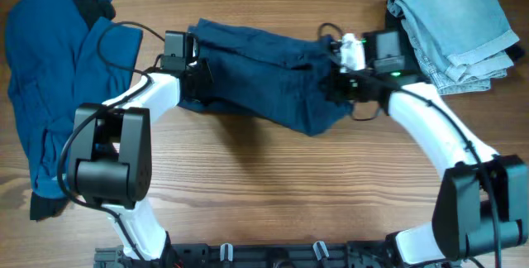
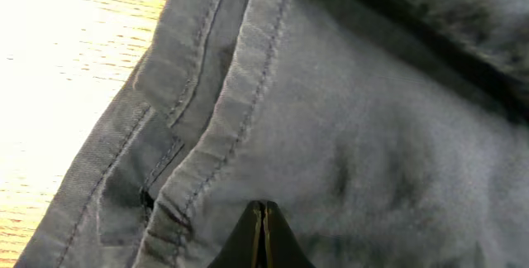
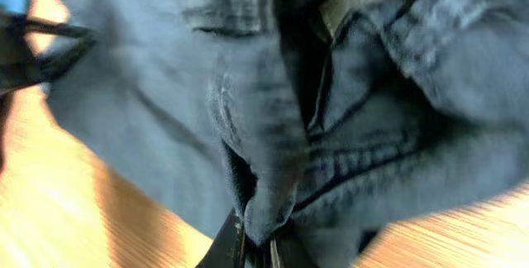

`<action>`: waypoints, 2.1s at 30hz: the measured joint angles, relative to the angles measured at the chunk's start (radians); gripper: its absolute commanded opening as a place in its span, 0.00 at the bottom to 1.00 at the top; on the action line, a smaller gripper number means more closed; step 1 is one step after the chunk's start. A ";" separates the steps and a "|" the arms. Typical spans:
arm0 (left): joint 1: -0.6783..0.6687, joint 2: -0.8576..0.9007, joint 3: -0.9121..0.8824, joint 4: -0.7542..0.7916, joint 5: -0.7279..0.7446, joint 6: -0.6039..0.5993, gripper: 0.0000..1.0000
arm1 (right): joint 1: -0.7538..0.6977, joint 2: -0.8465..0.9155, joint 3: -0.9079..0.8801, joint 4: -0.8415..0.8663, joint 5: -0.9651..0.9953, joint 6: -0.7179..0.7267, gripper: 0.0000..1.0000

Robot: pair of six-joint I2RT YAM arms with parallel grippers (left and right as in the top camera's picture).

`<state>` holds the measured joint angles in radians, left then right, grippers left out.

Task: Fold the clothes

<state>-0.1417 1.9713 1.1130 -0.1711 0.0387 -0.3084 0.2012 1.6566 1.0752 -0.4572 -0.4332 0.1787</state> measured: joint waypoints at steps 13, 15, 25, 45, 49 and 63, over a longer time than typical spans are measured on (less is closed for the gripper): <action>-0.074 -0.020 -0.011 -0.015 0.013 0.000 0.04 | 0.077 0.000 0.242 -0.153 0.007 0.073 0.04; -0.126 -0.020 -0.013 -0.009 0.021 -0.002 0.04 | 0.031 0.000 0.272 -0.202 0.004 0.051 0.04; -0.229 -0.027 -0.016 0.023 0.032 -0.053 0.11 | -0.276 -0.048 0.277 -0.409 -0.044 -0.100 0.04; -0.026 -0.094 -0.016 -0.019 0.371 -0.006 0.08 | -0.146 -0.048 0.277 -0.417 -0.064 -0.182 0.04; -0.029 -0.093 -0.016 -0.019 0.379 0.019 0.05 | -0.098 -0.048 0.277 -0.380 -0.064 -0.150 0.04; -0.029 -0.005 -0.016 -0.027 0.328 0.042 0.05 | 0.142 -0.049 0.278 -0.071 0.040 0.090 0.04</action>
<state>-0.1707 1.9663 1.0973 -0.1986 0.3664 -0.2661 0.3428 1.6077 1.3529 -0.5278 -0.3931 0.2691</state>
